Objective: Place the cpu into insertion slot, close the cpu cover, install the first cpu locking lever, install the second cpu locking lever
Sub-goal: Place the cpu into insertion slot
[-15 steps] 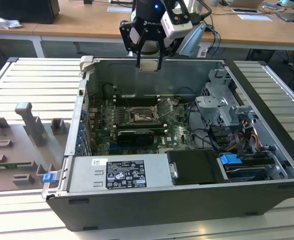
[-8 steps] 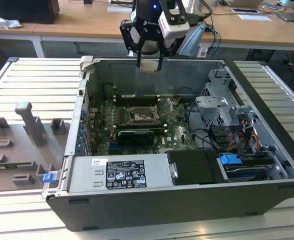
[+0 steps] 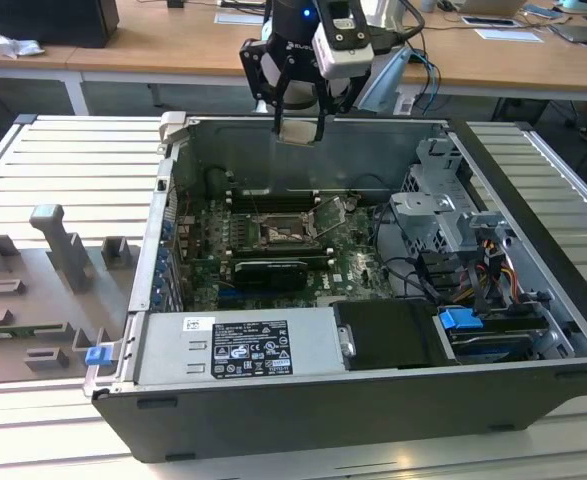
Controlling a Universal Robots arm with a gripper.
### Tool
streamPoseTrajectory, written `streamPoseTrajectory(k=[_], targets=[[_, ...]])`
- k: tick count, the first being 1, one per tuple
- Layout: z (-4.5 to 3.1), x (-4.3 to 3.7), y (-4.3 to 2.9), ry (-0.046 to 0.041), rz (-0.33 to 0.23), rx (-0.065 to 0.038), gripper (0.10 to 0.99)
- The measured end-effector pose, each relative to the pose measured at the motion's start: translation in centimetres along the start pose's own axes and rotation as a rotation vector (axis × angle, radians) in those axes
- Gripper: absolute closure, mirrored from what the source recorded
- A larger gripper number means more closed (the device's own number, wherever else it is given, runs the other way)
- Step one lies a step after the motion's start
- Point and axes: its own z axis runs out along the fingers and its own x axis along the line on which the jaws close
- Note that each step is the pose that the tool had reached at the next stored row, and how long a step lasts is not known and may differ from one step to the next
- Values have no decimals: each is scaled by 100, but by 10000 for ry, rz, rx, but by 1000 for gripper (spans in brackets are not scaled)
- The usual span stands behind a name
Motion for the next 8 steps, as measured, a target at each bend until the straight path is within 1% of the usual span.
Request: streamPoseTrajectory(k=[8], targets=[[2,0,0,-29,318,-7,549]])
